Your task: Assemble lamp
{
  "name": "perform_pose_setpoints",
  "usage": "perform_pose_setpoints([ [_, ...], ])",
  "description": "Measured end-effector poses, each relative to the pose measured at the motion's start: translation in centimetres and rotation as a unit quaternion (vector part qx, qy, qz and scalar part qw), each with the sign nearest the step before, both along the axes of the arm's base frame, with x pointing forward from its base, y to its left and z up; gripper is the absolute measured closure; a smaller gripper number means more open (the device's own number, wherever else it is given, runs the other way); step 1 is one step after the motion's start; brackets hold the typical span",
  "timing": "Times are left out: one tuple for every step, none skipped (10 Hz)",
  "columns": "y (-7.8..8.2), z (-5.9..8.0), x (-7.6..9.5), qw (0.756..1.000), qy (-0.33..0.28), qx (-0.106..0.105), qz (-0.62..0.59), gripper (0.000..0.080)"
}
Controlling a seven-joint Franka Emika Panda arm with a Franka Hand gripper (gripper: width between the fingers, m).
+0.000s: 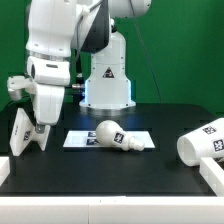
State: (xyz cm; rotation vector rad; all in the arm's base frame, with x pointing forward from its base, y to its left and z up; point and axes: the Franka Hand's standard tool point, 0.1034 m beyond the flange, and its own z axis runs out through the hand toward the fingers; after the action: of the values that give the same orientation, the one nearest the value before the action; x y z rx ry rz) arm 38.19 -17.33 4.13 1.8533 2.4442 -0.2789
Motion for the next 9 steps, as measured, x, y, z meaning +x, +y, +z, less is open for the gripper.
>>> perform_pose_setpoints([
  [0.0, -0.1, 0.0, 1.0, 0.001, 0.0, 0.0, 0.0401],
  [0.0, -0.1, -0.1, 1.0, 0.001, 0.0, -0.001, 0.0218],
  [0.3, 0.0, 0.0, 1.0, -0.006, 0.0, -0.007, 0.0137],
  [0.6, 0.1, 0.1, 1.0, -0.013, 0.002, -0.008, 0.0137],
  [0.5, 0.2, 0.1, 1.0, -0.013, 0.002, -0.008, 0.0107],
  [0.5, 0.2, 0.1, 1.0, -0.013, 0.002, -0.009, 0.0102],
  [0.4, 0.0, -0.2, 1.0, -0.015, 0.004, -0.009, 0.0102],
  [0.0, -0.3, -0.9, 1.0, -0.016, 0.006, -0.012, 0.0101],
  [-0.5, -0.6, -1.6, 1.0, -0.015, 0.007, -0.018, 0.0101],
])
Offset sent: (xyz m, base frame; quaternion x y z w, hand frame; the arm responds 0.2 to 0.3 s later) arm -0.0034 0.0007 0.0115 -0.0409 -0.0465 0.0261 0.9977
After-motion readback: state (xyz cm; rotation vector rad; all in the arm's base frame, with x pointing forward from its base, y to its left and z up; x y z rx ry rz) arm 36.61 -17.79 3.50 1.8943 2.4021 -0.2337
